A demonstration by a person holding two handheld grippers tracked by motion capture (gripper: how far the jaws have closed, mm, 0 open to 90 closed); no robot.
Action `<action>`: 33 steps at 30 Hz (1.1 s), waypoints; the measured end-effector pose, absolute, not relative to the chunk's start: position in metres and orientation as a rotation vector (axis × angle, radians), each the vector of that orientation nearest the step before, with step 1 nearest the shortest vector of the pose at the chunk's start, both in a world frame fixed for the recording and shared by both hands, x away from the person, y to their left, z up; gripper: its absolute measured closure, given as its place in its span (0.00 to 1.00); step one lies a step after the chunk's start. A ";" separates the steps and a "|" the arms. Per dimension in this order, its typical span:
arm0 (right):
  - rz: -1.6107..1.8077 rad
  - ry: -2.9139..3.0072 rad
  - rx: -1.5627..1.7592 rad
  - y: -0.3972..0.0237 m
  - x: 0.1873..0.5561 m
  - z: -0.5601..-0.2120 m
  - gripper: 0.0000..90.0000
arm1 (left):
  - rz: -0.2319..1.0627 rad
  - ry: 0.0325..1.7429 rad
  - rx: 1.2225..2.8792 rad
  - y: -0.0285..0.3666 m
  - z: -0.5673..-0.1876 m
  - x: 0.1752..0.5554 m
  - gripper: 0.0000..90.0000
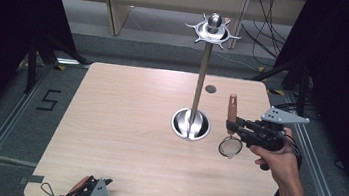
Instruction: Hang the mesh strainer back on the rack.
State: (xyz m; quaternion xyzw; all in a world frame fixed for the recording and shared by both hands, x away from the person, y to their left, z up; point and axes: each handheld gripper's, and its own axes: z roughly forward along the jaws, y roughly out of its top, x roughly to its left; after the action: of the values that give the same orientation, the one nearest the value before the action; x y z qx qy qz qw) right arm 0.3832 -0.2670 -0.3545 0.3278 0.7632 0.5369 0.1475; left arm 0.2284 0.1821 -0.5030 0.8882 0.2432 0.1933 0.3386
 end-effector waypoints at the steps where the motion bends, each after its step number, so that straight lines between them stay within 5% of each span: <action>1: 1.551 2.187 0.945 -0.266 0.384 -0.352 0.79 | 0.501 0.641 2.300 0.182 -0.503 0.227 0.17; 33: 1.714 2.084 0.795 -0.233 0.403 -0.295 0.79 | 0.506 0.626 2.329 0.185 -0.503 0.228 0.17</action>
State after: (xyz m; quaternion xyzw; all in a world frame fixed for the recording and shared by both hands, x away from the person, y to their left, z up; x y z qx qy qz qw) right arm 0.4028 -0.2325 -0.2945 0.2787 0.7308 0.6013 0.1636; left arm 0.2279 0.1853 -0.5027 0.8915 0.2395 0.1938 0.3321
